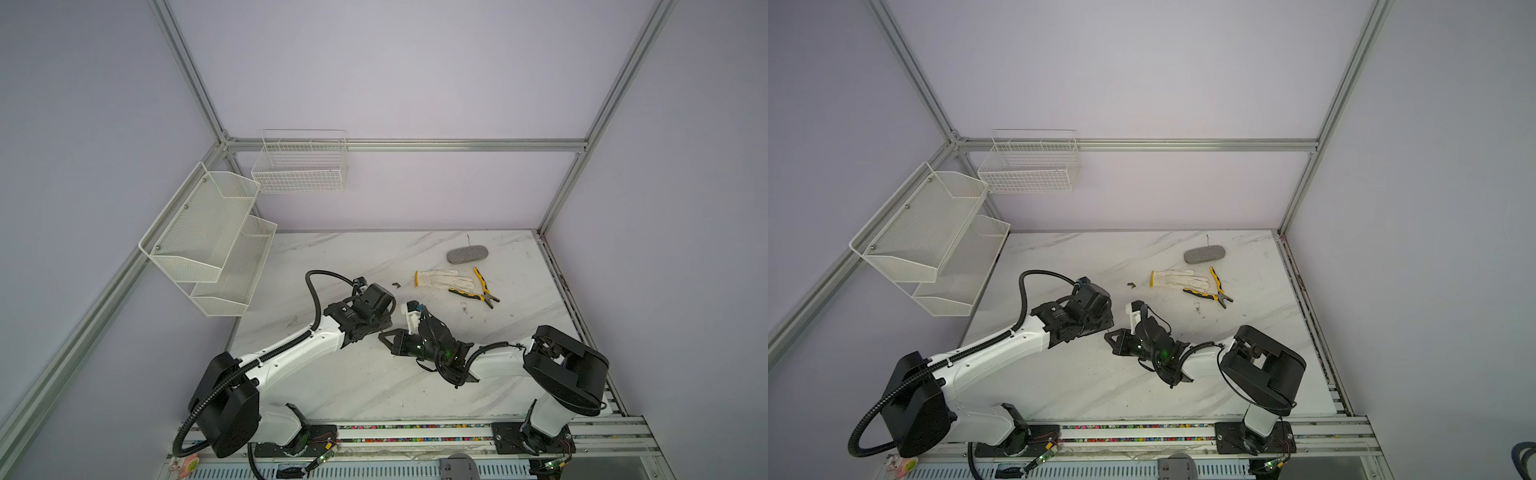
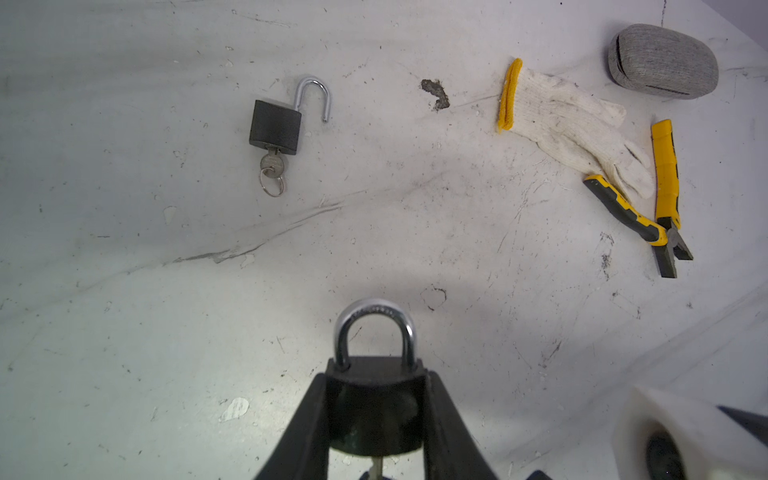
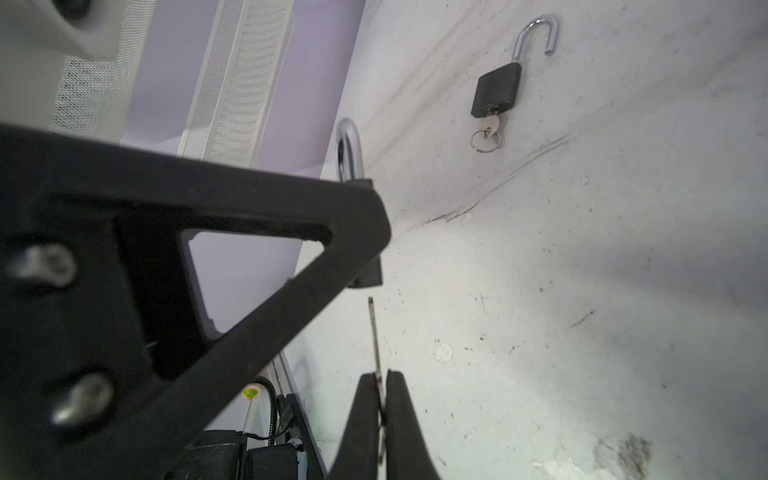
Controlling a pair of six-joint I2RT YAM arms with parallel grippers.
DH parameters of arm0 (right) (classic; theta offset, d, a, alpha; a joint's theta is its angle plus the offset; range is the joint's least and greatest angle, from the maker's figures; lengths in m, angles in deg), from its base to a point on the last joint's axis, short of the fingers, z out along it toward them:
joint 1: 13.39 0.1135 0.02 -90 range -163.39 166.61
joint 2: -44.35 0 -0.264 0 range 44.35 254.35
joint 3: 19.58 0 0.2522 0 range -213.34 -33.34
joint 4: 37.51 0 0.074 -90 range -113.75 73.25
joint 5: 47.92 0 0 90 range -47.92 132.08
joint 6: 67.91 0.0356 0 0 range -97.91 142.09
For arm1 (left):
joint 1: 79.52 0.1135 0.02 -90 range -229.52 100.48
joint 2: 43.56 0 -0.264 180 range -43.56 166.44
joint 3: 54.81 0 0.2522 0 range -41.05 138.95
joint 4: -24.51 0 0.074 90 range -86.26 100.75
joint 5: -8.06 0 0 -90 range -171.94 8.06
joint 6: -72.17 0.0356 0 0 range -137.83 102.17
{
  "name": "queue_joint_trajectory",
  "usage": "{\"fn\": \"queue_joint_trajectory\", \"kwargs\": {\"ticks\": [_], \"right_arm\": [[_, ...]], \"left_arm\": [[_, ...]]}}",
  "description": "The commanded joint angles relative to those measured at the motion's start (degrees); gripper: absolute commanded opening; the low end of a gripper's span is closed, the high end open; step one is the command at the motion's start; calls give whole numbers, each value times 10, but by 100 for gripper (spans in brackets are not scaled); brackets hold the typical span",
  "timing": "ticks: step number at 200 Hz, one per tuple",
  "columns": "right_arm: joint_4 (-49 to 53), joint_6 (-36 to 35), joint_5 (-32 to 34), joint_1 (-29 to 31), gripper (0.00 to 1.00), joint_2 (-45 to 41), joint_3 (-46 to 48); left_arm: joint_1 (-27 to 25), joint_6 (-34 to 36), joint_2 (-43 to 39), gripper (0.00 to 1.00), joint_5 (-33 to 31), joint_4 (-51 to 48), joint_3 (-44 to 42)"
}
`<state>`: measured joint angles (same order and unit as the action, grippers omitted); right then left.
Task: Unlock with the key
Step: 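Lift the padlock with the left gripper toward the key in the right gripper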
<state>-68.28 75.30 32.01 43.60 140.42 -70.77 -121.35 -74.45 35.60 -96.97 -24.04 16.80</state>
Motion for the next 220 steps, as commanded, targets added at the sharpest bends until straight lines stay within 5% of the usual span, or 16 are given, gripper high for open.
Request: {"fn": "queue_joint_trajectory", "kwargs": {"ticks": [1, 220], "right_arm": [[-24, -7, 0, -4, 0, -2, -21], [-22, -8, -35, -40, 0, 5, -37]], "left_arm": [[-3, -3, -6, 0, -2, 22, 51], [-10, 36, 8, 0, 12, -6, 54]]}}
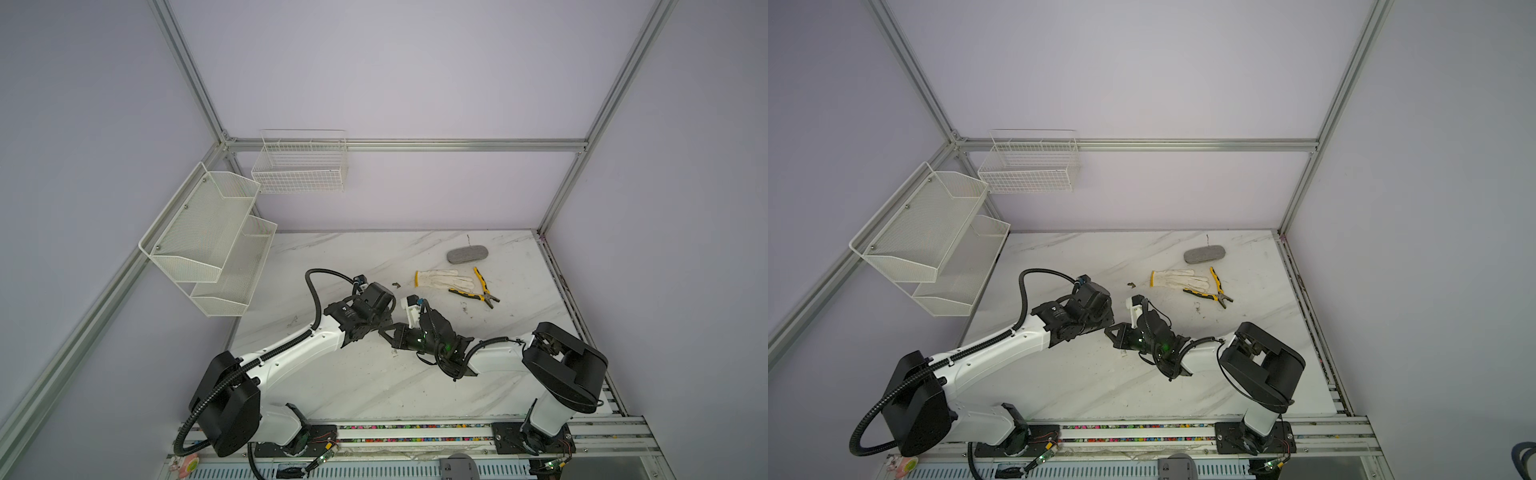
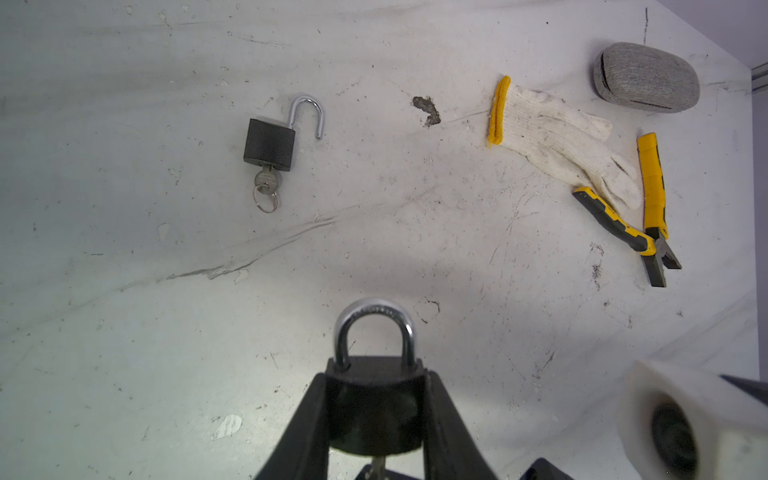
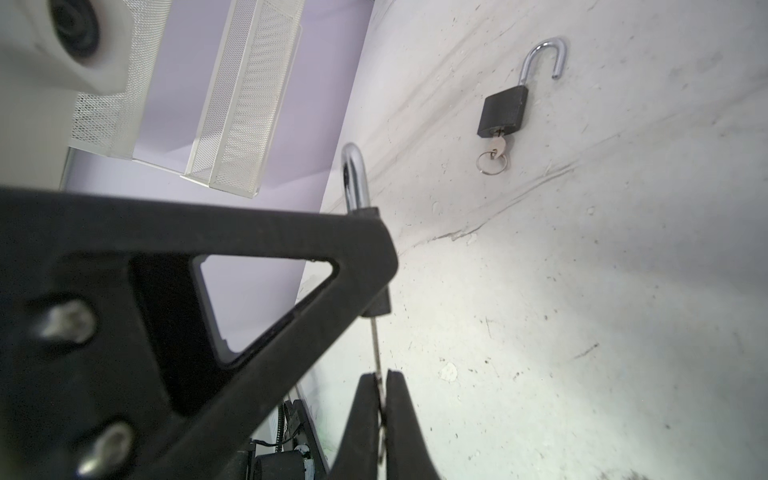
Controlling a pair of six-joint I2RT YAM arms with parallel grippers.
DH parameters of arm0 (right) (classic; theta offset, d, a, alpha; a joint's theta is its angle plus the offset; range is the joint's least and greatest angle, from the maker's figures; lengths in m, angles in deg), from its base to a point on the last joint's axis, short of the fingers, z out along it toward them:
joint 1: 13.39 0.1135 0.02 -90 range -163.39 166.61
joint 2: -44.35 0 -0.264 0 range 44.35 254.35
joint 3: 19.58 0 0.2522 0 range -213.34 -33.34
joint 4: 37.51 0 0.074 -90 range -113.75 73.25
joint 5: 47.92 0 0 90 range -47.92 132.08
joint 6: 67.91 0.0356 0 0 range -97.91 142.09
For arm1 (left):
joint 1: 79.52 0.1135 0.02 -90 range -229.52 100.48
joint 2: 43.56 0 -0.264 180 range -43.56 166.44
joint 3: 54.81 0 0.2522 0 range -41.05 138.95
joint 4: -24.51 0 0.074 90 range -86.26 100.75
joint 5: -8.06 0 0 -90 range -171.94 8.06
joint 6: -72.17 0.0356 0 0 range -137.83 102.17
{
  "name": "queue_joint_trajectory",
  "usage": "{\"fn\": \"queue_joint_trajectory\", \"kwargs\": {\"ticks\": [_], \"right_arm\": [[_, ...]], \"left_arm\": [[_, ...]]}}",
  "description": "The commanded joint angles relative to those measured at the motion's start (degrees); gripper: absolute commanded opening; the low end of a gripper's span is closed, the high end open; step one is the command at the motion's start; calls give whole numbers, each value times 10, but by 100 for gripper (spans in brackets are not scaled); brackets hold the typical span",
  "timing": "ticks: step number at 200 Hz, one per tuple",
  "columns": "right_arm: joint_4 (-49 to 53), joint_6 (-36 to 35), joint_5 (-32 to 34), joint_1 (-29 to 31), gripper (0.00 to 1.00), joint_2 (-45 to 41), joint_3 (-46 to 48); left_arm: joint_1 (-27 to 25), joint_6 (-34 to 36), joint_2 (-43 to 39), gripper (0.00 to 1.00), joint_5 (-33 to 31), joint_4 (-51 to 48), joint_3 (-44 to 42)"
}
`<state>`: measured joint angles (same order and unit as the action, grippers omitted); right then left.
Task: Unlock with the key
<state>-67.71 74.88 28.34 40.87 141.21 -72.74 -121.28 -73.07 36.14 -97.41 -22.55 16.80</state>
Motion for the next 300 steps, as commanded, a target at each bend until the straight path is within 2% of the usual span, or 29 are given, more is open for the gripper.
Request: {"fn": "queue_joint_trajectory", "kwargs": {"ticks": [1, 24, 70, 129, 170, 207, 261, 300], "right_arm": [[-28, -4, 1, -13, 0, -4, -17], [-19, -11, -3, -24, 0, -21, -15], [73, -74, 50, -23, 0, -45, -41], [50, -55, 55, -13, 0, -31, -39], [53, -68, 58, -13, 0, -27, -50], [43, -76, 21, -19, 0, -34, -61], [49, -59, -81, -56, 0, -46, -62], [79, -53, -81, -57, 0, -59, -60]], "left_arm": [[-11, 22, 3, 0, 15, -22, 54], [-11, 29, 5, 0, 1, -51, 48], [-11, 22, -3, 0, 11, -59, 32], [-10, -49, -24, 0, 53, -23, 8], [-11, -68, -44, 0, 74, -23, -2], [-14, -35, -37, 0, 34, -71, -4], [-14, 0, -56, 0, 1, -90, -17], [-12, -18, -58, 0, -13, -102, -23]]}}
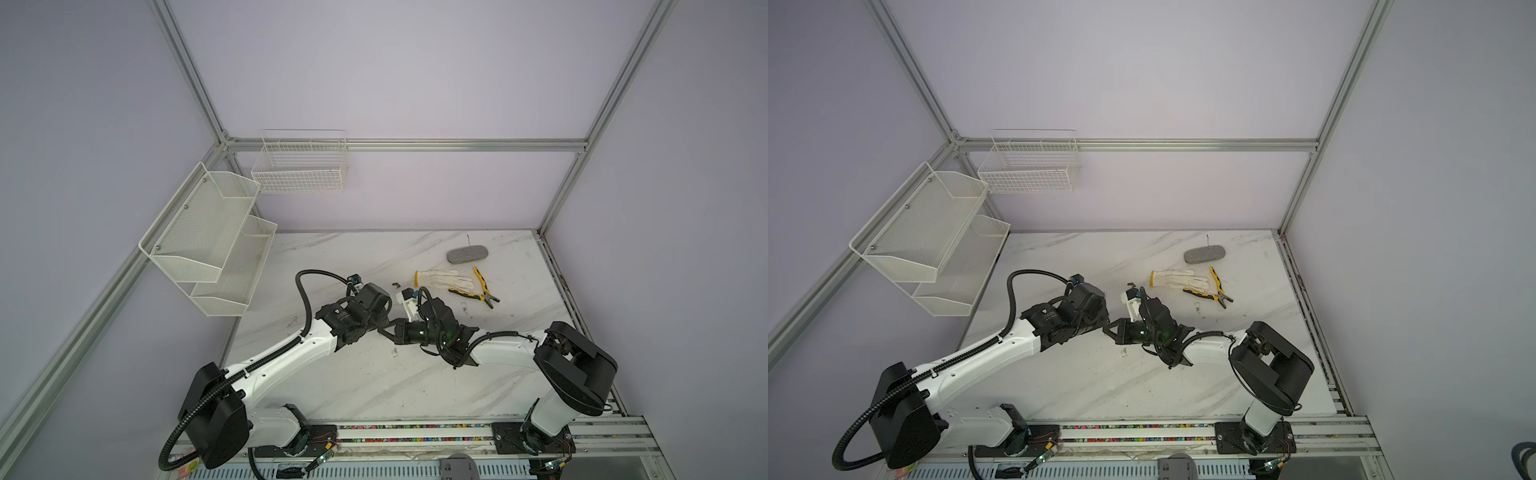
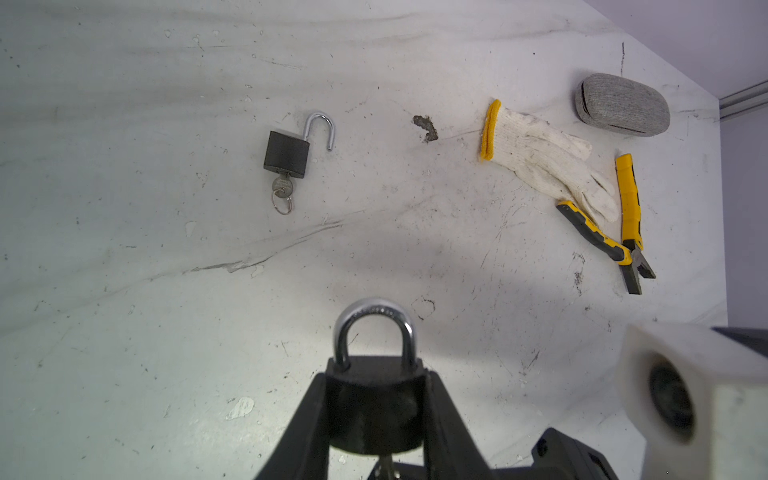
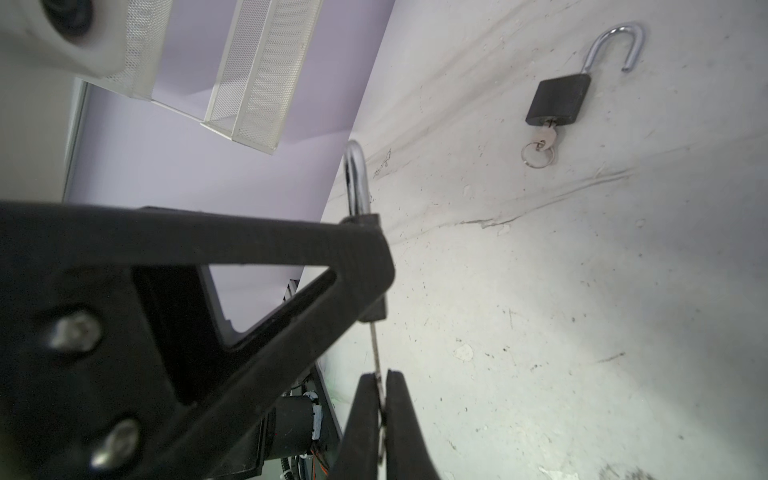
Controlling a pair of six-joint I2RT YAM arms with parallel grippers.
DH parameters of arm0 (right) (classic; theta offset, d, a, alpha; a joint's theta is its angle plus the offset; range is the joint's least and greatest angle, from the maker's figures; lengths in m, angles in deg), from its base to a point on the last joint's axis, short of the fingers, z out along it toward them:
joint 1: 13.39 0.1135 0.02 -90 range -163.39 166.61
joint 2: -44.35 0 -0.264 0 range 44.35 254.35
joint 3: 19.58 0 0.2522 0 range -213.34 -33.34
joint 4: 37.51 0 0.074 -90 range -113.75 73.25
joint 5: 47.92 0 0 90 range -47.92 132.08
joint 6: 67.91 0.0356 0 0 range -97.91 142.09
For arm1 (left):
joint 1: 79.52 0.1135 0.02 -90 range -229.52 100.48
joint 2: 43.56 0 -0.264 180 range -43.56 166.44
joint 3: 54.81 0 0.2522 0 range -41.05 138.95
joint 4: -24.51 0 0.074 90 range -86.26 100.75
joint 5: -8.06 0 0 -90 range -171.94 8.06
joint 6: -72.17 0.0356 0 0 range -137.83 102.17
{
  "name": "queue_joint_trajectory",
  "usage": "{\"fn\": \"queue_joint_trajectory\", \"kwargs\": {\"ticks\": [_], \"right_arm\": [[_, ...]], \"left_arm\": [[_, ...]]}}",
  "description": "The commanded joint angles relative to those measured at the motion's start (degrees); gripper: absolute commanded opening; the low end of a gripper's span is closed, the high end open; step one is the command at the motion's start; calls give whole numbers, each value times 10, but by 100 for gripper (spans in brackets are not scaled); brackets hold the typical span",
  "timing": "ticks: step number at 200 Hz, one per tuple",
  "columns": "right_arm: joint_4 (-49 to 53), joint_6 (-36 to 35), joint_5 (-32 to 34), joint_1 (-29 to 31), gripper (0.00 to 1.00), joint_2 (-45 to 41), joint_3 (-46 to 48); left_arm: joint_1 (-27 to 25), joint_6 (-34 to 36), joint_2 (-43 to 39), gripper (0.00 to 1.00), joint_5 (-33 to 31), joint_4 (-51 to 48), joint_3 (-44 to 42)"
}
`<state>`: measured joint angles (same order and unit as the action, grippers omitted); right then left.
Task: Unlock with the key
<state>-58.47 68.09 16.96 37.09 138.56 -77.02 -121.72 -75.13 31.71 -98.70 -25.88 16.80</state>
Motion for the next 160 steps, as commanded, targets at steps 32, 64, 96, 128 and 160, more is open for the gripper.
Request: {"fn": "queue_joint_trajectory", "kwargs": {"ticks": [32, 64, 96, 128, 160], "right_arm": [[2, 18, 35, -21, 0, -52, -9], [26, 4, 34, -22, 0, -55, -11], [36, 16, 66, -17, 0, -54, -12], [-20, 41, 92, 6, 0, -33, -9], [-35, 38, 115, 19, 0, -18, -16]], "left_arm": [[-6, -9, -16, 0, -18, -79, -34], [-6, -14, -19, 0, -15, -81, -36], [-4, -53, -34, 0, 5, -59, -43], [-4, -109, -55, 0, 41, 4, -67], [-4, -116, -60, 0, 45, 6, -61]]}}
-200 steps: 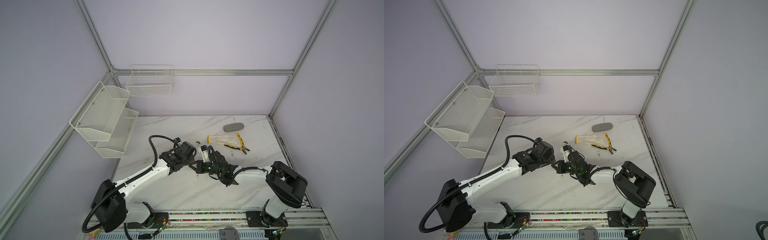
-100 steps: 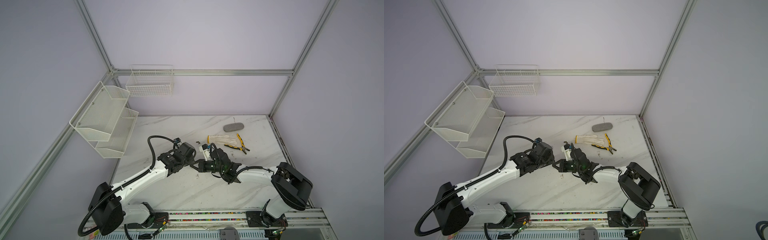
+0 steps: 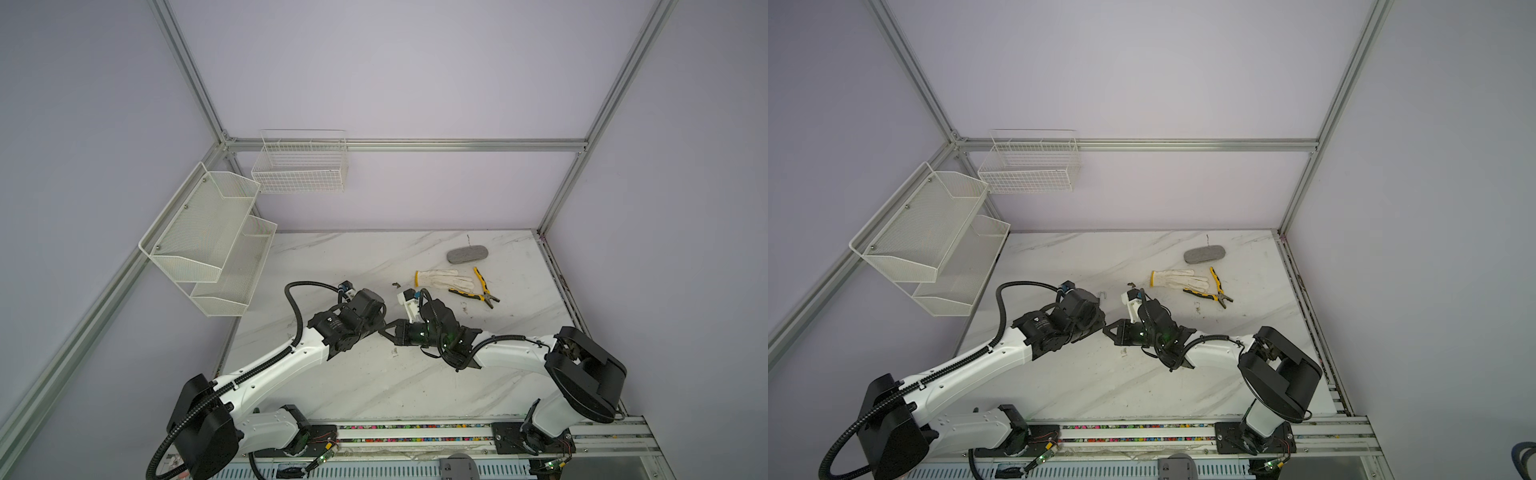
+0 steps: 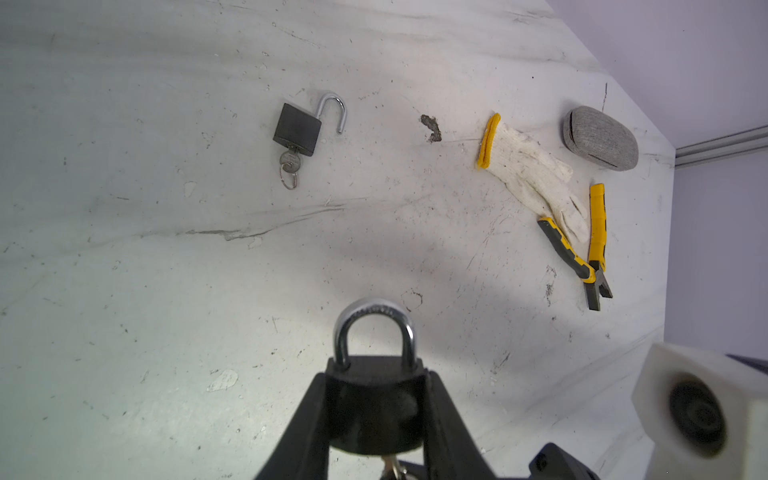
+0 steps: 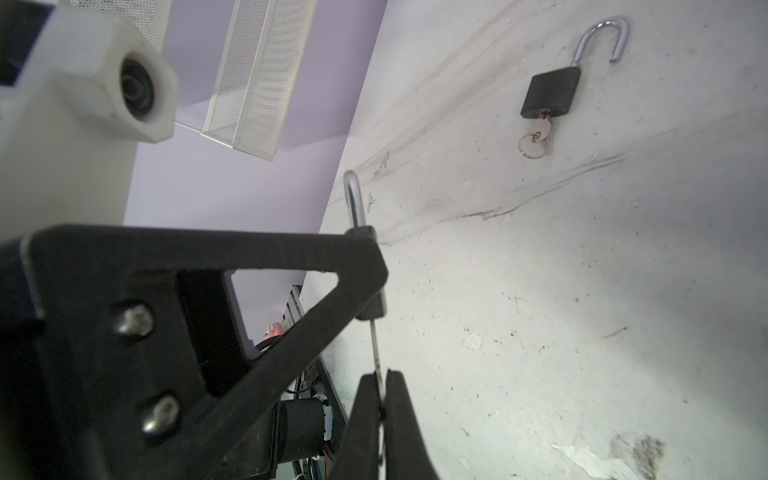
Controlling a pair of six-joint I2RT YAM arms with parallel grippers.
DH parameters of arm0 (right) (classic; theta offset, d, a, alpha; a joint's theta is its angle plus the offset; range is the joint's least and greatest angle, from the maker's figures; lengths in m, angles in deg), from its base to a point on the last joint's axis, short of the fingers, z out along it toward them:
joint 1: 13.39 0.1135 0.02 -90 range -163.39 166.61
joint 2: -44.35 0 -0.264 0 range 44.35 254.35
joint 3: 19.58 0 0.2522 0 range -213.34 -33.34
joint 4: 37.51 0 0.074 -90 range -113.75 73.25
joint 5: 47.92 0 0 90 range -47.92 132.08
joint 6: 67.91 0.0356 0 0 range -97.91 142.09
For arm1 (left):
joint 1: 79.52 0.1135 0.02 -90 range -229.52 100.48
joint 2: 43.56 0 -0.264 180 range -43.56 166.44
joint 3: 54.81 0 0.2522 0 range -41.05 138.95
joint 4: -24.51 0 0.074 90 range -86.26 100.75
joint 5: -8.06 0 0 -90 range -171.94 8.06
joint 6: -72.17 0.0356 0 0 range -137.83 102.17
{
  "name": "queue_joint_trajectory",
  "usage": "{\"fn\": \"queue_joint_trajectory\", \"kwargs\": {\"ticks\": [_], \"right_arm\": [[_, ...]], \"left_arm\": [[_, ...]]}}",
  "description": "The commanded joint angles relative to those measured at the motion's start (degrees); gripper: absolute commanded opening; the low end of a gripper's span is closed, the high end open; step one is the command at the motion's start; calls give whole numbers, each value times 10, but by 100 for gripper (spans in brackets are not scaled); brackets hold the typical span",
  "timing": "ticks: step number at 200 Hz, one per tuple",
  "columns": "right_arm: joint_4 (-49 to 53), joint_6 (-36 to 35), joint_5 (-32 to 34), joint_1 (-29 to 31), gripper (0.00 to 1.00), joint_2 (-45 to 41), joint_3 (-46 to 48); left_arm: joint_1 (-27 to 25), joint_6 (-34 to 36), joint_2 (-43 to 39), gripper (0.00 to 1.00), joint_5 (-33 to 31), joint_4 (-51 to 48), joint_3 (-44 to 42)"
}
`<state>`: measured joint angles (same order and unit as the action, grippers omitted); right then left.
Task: Unlock with the key
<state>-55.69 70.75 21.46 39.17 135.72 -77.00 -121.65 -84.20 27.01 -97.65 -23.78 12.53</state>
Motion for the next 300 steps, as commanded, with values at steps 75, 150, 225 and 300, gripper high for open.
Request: {"fn": "queue_joint_trajectory", "kwargs": {"ticks": [75, 150, 225, 300], "right_arm": [[-67, -29, 123, 8, 0, 19, -44], [-66, -63, 103, 11, 0, 21, -47], [-140, 5, 24, 11, 12, 16, 26], [-112, 7, 64, 11, 24, -2, 28]], "left_arm": [[-7, -24, -7, 0, 80, 9, -20], [-4, -2, -20, 0, 36, 5, -15], [24, -7, -36, 0, 6, 23, -7], [27, -21, -32, 0, 0, 31, -7]]}}
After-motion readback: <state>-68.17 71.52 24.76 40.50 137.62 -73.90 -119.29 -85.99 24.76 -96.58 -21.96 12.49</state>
